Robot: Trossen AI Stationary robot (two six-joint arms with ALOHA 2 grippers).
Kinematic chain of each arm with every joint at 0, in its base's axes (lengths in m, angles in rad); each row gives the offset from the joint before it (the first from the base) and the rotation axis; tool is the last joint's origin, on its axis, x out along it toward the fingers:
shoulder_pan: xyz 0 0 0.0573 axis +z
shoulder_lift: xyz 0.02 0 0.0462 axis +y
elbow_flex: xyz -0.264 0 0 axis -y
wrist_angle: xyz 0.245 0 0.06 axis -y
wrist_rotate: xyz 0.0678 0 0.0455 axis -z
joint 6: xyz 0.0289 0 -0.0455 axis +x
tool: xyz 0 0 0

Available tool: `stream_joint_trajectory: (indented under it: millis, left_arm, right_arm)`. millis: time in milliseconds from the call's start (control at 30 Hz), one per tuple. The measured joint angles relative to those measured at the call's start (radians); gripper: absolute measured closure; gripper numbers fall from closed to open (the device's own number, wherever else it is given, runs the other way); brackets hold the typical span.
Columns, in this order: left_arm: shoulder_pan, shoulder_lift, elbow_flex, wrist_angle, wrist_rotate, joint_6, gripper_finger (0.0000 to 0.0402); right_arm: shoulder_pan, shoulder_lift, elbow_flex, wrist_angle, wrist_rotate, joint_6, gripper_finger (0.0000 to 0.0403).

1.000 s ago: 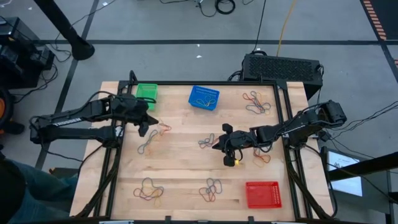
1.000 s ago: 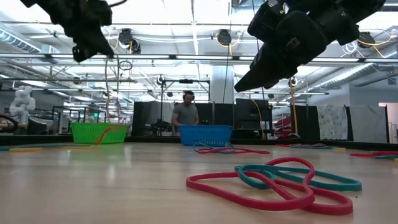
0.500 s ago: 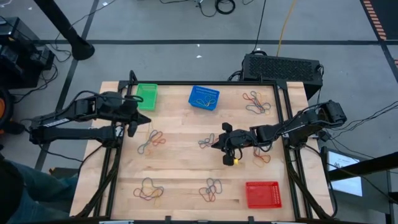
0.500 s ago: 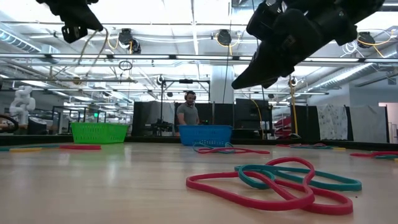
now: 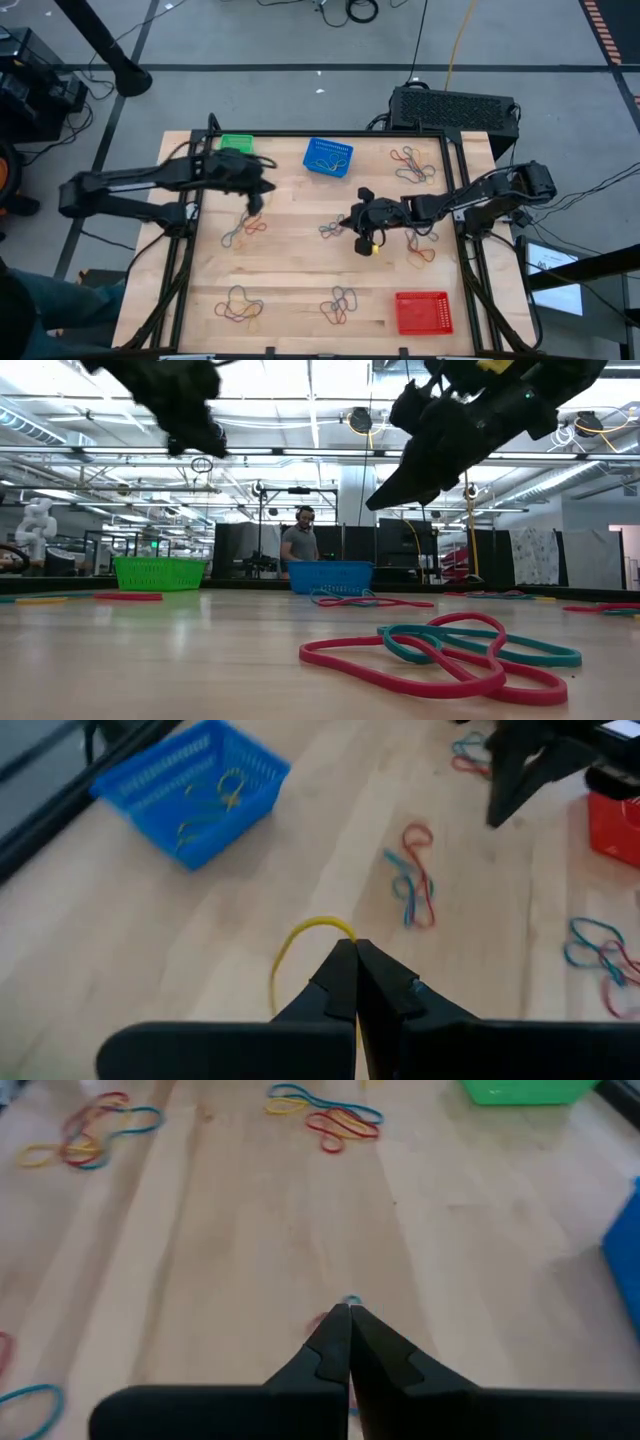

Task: Sort rubber bands into baskets
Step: Put the yellow rubber band into the blue bin

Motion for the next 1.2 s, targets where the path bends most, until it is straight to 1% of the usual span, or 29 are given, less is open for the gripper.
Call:
stream_joint_trajectory:
  millis: [100, 200, 267, 367, 467, 533, 667, 733, 867, 1000, 1133, 1200]
  left_arm:
    - [0.035, 0.104, 0.000, 0.157, 0.056, 0.056, 0.0401]
    - [0.087, 0.184, 0.000, 0.324, 0.137, 0.092, 0.0401]
    - [0.130, 0.234, 0.000, 0.435, 0.181, 0.101, 0.0401]
    - [0.194, 0.308, 0.001, 0.600, 0.217, 0.093, 0.0401]
    - [0.243, 0.398, 0.042, 0.680, 0.254, 0.071, 0.0402]
    - [0.261, 0.458, 0.084, 0.684, 0.274, 0.071, 0.0401]
    - [0.277, 0.577, 0.198, 0.680, 0.279, 0.072, 0.0402]
    - [0.283, 0.624, 0.250, 0.678, 0.279, 0.079, 0.0402]
    - [0.291, 0.694, 0.335, 0.624, 0.279, 0.105, 0.0401]
    - [0.302, 0.740, 0.359, 0.601, 0.274, 0.107, 0.0402]
    - [0.315, 0.773, 0.359, 0.578, 0.266, 0.106, 0.0402]
    - [0.318, 0.786, 0.359, 0.569, 0.264, 0.105, 0.0402]
  right_arm:
    - [-0.037, -0.004, 0.000, -0.007, 0.000, -0.015, 0.0403]
    - [-0.080, -0.031, -0.001, -0.019, 0.007, -0.045, 0.0403]
    - [-0.105, -0.065, -0.001, -0.043, 0.046, -0.063, 0.0403]
    - [-0.140, -0.124, -0.001, -0.066, 0.116, -0.102, 0.0403]
    - [-0.180, -0.184, 0.000, -0.099, 0.129, -0.147, 0.0403]
    - [-0.208, -0.222, 0.000, -0.133, 0.129, -0.179, 0.0403]
    - [-0.275, -0.277, 0.000, -0.199, 0.130, -0.236, 0.0403]
    - [-0.310, -0.300, 0.000, -0.245, 0.130, -0.253, 0.0403]
    - [-0.374, -0.335, 0.000, -0.344, 0.126, -0.265, 0.0403]
    - [-0.417, -0.355, 0.000, -0.418, 0.115, -0.259, 0.0403]
    - [-0.434, -0.362, 0.000, -0.431, 0.049, -0.250, 0.0403]
    - [-0.435, -0.362, 0.000, -0.431, 0.044, -0.245, 0.0403]
